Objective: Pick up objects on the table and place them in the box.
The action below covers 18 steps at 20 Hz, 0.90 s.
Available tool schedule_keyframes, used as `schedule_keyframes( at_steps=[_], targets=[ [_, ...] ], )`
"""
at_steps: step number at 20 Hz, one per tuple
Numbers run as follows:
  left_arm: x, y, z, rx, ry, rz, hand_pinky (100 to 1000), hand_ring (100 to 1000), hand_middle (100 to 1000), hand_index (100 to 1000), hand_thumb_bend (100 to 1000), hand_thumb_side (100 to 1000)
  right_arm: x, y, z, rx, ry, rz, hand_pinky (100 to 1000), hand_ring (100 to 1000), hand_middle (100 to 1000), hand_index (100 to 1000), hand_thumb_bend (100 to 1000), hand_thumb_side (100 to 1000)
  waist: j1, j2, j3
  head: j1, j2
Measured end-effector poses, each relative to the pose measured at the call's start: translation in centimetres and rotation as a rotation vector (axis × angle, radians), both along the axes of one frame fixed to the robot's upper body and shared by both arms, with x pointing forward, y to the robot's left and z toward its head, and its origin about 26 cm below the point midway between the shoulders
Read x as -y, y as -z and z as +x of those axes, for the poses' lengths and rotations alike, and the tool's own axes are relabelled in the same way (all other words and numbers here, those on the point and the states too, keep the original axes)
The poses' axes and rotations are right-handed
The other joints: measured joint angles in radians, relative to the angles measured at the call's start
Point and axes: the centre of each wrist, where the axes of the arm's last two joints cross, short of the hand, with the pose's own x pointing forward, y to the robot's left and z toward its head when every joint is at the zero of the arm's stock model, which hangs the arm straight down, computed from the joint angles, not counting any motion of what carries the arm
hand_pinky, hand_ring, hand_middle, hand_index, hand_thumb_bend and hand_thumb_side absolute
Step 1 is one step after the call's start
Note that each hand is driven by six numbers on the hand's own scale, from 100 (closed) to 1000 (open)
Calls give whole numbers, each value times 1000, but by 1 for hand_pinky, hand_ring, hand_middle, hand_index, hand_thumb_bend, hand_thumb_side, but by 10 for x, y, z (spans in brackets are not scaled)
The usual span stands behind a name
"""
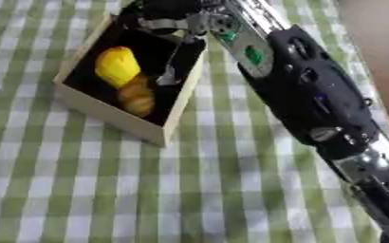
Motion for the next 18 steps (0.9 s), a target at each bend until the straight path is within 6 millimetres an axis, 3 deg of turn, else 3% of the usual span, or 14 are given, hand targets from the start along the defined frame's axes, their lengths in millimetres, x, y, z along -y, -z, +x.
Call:
schedule_keyframes(
  at_steps=[1, 4, 11, 14, 18],
  targets=[
    [0, 0, 0, 0, 0, 0, 683, 773, 844, 837, 153, 707, 2, -3, -4, 10, -7, 34, 876, 908, 853, 924, 288, 278, 0, -2, -1, 1, 0],
    [0, 1, 0, -2, -2, -2, 683, 773, 844, 837, 154, 705, 13, -18, -22, 41, -36, 185, 880, 887, 834, 920, 100, 214, 2, -5, -10, 9, 1],
    [-3, 4, -1, -9, -22, -5, 684, 774, 843, 837, 154, 701, 77, -50, -95, 165, -96, 637, 889, 856, 810, 890, 100, 171, 14, -15, -41, 42, 8],
    [-5, 4, -1, -3, -36, -9, 684, 774, 842, 837, 158, 692, 112, -45, -118, 244, -99, 836, 895, 847, 806, 885, 100, 185, 20, -15, -50, 59, 8],
    [-9, 3, -1, 21, -59, -18, 686, 775, 840, 839, 169, 674, 157, -22, -126, 332, -100, 1085, 902, 841, 811, 889, 100, 346, 30, -15, -58, 80, 8]
  ],
)
